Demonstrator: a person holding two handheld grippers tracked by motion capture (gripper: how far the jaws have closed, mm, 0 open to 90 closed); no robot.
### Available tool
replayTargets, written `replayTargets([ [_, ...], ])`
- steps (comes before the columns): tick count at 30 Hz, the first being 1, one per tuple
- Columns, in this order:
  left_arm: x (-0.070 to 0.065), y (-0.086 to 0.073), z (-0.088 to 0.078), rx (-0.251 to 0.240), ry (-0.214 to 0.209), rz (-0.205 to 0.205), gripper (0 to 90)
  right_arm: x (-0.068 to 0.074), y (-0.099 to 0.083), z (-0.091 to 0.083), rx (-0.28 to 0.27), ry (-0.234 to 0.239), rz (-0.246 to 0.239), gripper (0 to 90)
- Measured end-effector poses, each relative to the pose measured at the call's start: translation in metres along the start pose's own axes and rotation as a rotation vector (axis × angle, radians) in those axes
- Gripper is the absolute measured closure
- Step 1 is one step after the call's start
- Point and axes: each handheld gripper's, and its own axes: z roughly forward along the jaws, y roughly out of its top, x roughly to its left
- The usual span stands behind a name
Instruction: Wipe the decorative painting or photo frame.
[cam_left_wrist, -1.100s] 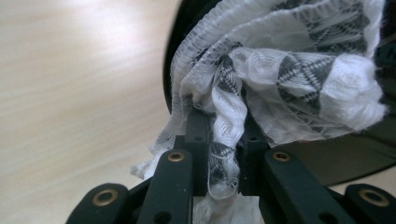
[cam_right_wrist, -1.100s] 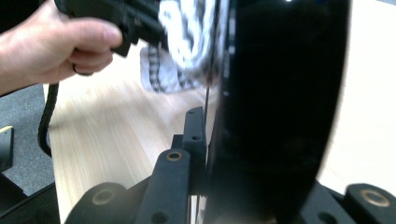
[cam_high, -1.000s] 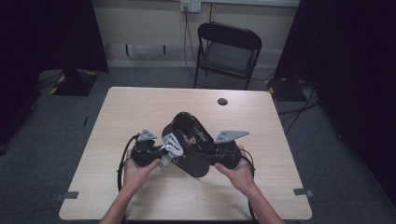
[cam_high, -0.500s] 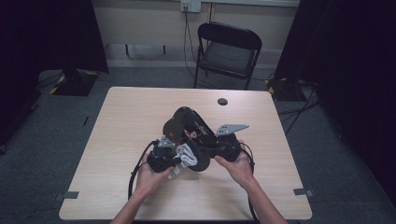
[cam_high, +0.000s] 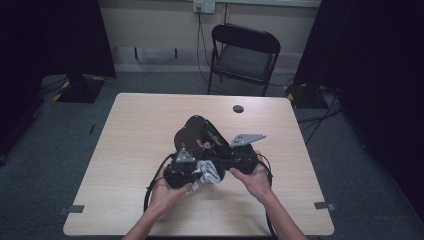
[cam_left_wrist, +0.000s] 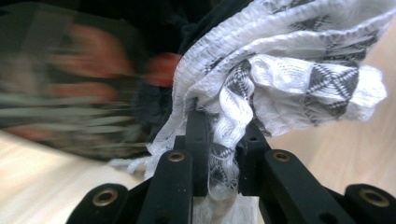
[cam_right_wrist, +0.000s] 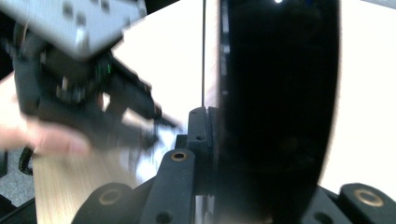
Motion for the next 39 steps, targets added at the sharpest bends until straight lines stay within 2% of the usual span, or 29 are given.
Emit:
replayTargets([
  [2, 0.007, 0.003, -0.009, -0.032, 0.018, -0.026, 78.7, 0.001, 0.001, 0.0, 0.008, 0.003, -0.007, 81.3],
  [4, 0.012, 0.007, -0.02, -0.091, 0.015, -0.059, 78.7, 0.001, 0.002, 0.0, 0.011, 0.002, -0.011, 81.4],
  [7, 0.009, 0.012, -0.025, -0.102, 0.014, -0.037, 78.7, 0.002, 0.001, 0.0, 0.009, 0.006, -0.014, 81.3],
  [9, 0.003, 0.013, -0.023, -0.096, 0.012, -0.014, 78.6, 0.003, 0.001, 0.001, 0.009, 0.009, -0.014, 81.3],
  [14, -0.007, 0.008, -0.009, -0.03, -0.023, 0.046, 78.6, 0.002, 0.001, 0.001, 0.007, 0.009, -0.013, 81.3],
  [18, -0.008, 0.002, 0.0, 0.014, -0.035, 0.044, 78.4, 0.001, 0.001, 0.001, 0.003, 0.007, -0.009, 81.3],
  [22, -0.007, -0.002, 0.003, 0.033, -0.027, 0.046, 78.1, 0.0, 0.002, 0.001, 0.005, 0.007, -0.01, 81.2],
  [26, -0.007, -0.001, -0.004, 0.03, -0.034, 0.054, 78.2, -0.001, 0.003, 0.002, 0.001, 0.008, -0.014, 81.1],
  [28, -0.004, -0.001, -0.012, 0.019, -0.023, 0.057, 78.2, -0.001, 0.003, 0.001, 0.003, 0.005, -0.02, 80.9],
  [32, 0.007, -0.003, -0.031, -0.02, -0.01, 0.028, 78.4, -0.002, 0.002, -0.001, -0.016, 0.017, -0.007, 77.1],
  [36, 0.024, -0.008, -0.05, -0.078, -0.007, -0.043, 78.6, -0.002, 0.005, -0.005, -0.029, 0.011, -0.012, 74.0],
  [39, 0.038, -0.011, -0.065, -0.116, 0.025, -0.075, 78.6, -0.002, 0.005, -0.006, -0.026, 0.006, -0.015, 73.6],
])
